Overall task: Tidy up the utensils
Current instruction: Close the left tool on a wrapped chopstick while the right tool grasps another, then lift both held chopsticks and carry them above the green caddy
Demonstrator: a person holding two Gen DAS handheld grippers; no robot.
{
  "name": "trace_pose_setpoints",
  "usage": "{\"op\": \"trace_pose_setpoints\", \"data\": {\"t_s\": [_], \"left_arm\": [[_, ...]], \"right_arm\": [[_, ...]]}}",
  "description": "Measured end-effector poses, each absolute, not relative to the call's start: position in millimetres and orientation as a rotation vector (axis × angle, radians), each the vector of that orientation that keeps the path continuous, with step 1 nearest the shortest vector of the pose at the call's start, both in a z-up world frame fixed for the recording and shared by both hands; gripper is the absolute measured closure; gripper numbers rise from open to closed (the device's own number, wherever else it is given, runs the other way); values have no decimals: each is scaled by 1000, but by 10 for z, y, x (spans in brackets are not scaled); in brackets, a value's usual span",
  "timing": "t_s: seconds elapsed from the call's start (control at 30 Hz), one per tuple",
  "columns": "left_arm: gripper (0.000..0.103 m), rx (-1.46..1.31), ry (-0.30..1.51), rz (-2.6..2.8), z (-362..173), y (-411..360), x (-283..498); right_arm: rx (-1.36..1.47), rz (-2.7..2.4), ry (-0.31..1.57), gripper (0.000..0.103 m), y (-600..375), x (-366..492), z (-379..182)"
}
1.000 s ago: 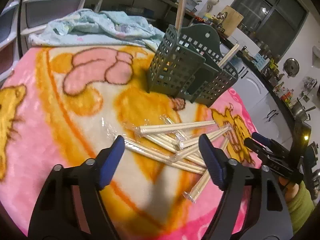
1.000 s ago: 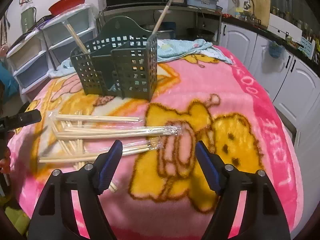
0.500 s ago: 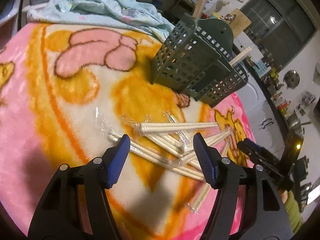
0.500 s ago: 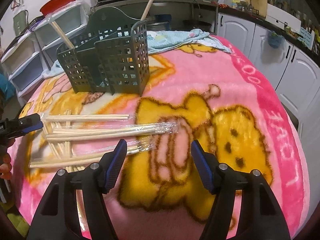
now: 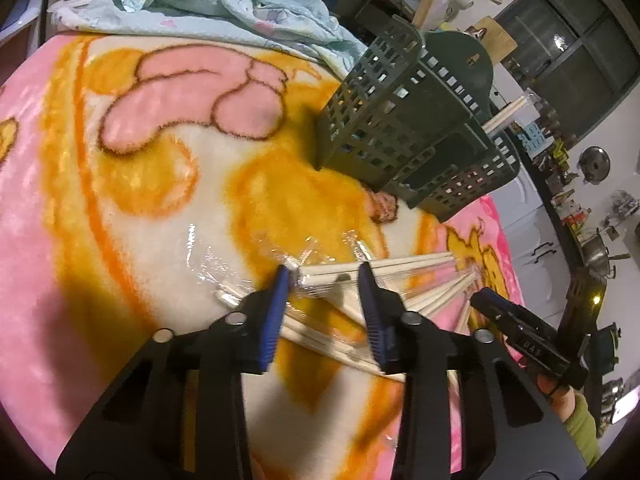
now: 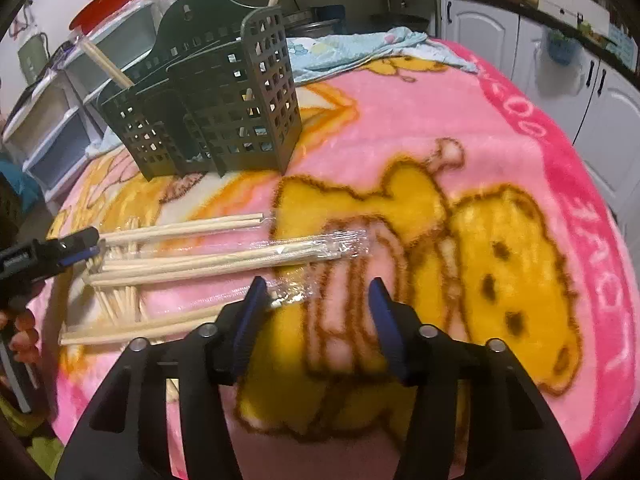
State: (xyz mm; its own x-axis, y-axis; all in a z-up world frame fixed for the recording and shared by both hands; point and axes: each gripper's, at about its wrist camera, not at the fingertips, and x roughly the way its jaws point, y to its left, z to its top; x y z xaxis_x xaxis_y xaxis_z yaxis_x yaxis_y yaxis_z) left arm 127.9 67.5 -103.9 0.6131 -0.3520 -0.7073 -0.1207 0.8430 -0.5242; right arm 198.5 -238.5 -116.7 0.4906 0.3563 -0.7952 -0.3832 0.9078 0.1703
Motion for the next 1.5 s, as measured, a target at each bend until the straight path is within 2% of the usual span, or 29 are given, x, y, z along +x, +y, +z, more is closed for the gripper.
{"op": "trace_pose_setpoints", "data": {"t_s": [0.13, 0.27, 0.4, 0.6, 1.0, 1.5], "left_arm": [[83, -562, 912, -134, -1055, 695, 1281], [87, -553, 901, -134, -1041, 691, 1263], [90, -547, 887, -137, -1006, 697, 1245], [93, -524, 852, -145, -883, 695, 1196], [97, -497, 723, -162, -433, 721, 1013], [99, -373, 579, -311, 156, 336, 931]], "right_arm": [[-16, 473, 966, 72, -2357, 2014, -1181], [-21, 500, 967, 81, -2322, 1976, -1200], [-10, 527, 968, 98, -2292, 1939, -1209], [-20, 557, 938, 100, -2244, 1832, -1117], [-45, 593, 754, 100, -2203, 1494, -533], [-119, 690, 544, 100, -1887, 1056, 160]]}}
